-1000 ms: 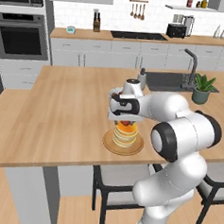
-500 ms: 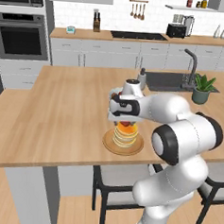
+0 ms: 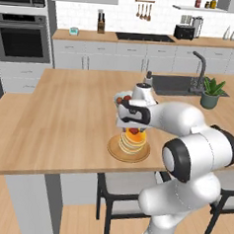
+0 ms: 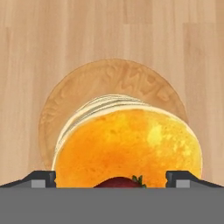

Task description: Take the strawberry from the fridge and place it on top of the pancake, located on the dining counter.

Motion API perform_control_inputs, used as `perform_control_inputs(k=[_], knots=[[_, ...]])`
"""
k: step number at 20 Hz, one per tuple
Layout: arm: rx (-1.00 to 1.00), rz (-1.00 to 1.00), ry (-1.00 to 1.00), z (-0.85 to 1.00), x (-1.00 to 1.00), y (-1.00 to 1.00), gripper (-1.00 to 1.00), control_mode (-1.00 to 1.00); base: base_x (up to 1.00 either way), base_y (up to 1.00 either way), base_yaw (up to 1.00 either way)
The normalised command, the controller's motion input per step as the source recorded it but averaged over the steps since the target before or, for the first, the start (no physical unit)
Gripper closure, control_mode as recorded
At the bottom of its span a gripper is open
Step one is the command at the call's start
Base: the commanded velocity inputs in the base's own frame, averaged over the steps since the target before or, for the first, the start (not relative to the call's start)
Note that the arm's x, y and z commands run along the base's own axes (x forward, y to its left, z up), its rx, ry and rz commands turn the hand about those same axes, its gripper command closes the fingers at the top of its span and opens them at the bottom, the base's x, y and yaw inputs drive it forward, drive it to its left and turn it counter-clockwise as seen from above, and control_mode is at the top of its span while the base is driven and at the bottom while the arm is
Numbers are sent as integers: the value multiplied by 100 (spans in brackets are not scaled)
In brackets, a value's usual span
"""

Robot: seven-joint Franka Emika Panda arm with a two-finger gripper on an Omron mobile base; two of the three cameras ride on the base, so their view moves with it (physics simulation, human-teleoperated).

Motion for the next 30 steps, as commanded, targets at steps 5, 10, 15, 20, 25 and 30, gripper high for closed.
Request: perform_control_inputs(k=[5, 10, 15, 20, 25, 30], knots=[[0, 0, 0, -52, -8, -8, -100, -100, 0, 0, 0], [0, 0, 0, -74, 6, 0, -100, -100, 0, 0, 0], [0, 0, 0, -91, 2, 0, -100, -100, 0, 0, 0], [0, 0, 0, -60, -3, 0, -100, -100, 0, 0, 0], [0, 0, 0, -4, -41, 0, -100, -100, 0, 0, 0], [0, 0, -3, 3, -47, 0, -100, -100, 0, 0, 0]])
